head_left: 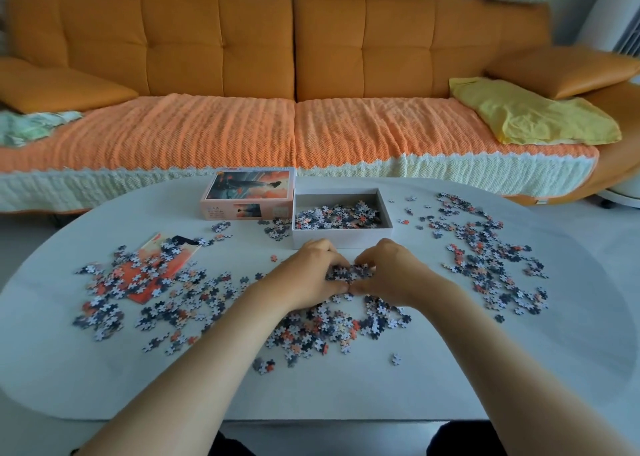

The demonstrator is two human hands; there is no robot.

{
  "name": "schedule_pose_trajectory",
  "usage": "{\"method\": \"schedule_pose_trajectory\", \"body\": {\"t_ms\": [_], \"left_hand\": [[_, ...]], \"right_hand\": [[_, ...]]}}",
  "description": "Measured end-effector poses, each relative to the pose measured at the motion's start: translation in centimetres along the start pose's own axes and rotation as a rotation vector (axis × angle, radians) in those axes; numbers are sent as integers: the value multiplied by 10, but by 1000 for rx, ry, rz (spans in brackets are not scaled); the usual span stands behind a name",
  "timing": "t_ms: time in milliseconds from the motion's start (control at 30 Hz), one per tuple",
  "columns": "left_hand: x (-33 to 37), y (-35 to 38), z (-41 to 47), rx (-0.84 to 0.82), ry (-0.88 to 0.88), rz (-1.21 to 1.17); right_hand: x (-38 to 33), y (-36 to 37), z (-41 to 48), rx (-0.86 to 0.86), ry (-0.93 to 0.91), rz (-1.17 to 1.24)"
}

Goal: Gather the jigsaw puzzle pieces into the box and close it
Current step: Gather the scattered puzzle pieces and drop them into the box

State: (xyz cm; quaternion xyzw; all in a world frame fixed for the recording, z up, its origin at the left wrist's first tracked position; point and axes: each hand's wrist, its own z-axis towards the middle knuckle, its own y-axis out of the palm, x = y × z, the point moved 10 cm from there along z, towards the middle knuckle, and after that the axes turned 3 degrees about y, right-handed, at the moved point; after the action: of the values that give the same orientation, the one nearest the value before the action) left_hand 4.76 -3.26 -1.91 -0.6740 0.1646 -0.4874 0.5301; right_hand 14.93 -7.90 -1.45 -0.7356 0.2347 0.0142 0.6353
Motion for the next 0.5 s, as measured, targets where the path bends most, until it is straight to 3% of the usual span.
{"method": "schedule_pose_trajectory", "body": {"t_ms": [333, 500], "left_hand": [[-7, -18, -1, 81, -34, -151], [-30, -10, -13, -145, -116, 108]], "right_hand": [[-13, -2, 3, 0, -63, 47], [-13, 6, 1, -95, -42, 70]]}}
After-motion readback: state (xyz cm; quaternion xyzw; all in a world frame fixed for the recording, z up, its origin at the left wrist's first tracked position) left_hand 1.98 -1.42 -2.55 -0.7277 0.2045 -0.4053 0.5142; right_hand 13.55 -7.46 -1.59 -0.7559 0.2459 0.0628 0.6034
